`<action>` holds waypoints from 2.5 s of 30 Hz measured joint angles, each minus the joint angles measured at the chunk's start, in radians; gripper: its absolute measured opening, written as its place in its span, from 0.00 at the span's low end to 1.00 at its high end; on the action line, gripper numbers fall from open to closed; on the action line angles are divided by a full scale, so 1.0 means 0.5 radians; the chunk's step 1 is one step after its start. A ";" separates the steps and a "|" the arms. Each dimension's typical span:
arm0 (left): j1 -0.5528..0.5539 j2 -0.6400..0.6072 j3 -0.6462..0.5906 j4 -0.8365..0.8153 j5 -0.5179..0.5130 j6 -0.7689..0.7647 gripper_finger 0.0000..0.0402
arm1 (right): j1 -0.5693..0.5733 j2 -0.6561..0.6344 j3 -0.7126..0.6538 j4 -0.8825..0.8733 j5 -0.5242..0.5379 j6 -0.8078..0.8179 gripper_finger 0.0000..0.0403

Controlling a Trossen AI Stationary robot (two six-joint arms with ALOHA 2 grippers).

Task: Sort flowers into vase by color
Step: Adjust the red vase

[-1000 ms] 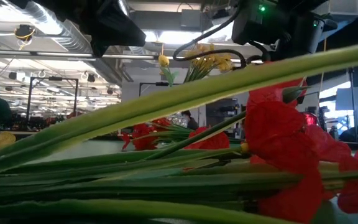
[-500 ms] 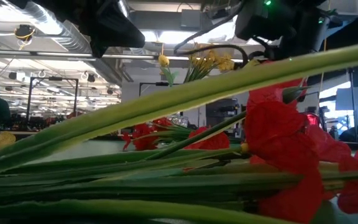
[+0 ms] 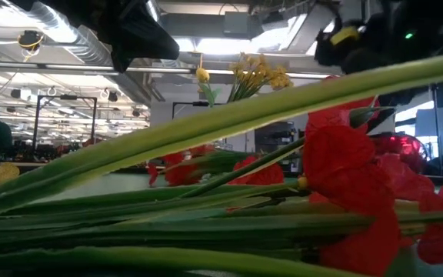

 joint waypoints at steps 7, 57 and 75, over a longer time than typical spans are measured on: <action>0.000 0.000 0.000 0.000 0.000 -0.010 0.14 | 0.194 0.000 0.000 0.114 0.293 0.123 0.30; -0.179 -0.497 0.001 0.169 -0.060 0.165 0.14 | 0.568 0.603 -0.353 1.099 1.992 0.827 0.30; -0.233 0.229 0.001 0.411 -0.028 -0.004 0.14 | 0.449 0.705 -0.347 1.204 2.013 0.821 0.30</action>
